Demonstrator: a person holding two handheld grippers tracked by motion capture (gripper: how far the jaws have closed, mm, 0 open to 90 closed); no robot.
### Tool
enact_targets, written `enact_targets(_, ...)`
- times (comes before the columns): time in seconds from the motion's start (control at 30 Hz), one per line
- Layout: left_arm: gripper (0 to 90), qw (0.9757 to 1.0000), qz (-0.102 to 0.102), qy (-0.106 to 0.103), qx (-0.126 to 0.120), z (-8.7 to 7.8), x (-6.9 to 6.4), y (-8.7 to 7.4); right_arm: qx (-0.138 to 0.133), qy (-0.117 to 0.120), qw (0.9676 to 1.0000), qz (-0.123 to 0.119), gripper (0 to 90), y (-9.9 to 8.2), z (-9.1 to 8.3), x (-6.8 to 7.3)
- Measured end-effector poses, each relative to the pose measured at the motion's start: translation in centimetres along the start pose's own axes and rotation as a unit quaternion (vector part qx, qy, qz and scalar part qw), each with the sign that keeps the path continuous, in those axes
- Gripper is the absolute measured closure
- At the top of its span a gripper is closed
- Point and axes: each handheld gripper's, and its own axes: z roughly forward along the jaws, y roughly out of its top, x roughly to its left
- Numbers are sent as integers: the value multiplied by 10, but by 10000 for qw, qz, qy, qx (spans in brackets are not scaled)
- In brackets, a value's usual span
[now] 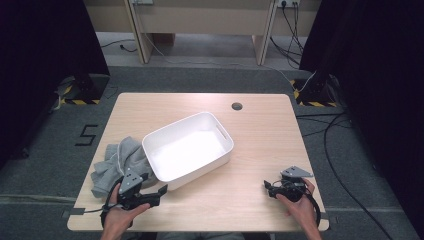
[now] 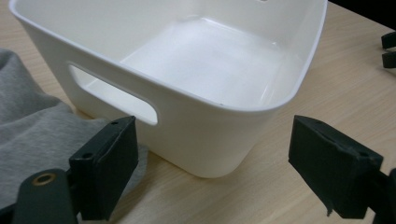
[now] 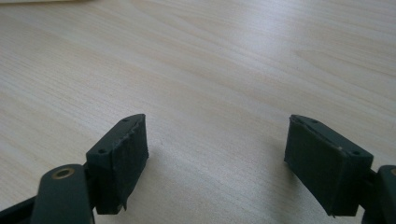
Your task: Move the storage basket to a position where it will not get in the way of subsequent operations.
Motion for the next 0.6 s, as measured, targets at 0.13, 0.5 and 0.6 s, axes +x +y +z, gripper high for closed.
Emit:
enact_targets(0.13, 152, 10000, 51, 81, 6, 9, -3, -4, -4, -5, 10000, -20, 219, 0, 0, 0)
enact_targets(0.5, 145, 9995, 186, 260, 0, 26, -9, -4, -31, 22, 9999, -169, 224, 6, 3, 9)
enact_targets(0.6, 135, 9991, 292, 310, 28, 28, -10, -2, -30, 52, 9997, -219, 225, 9, 4, 12)
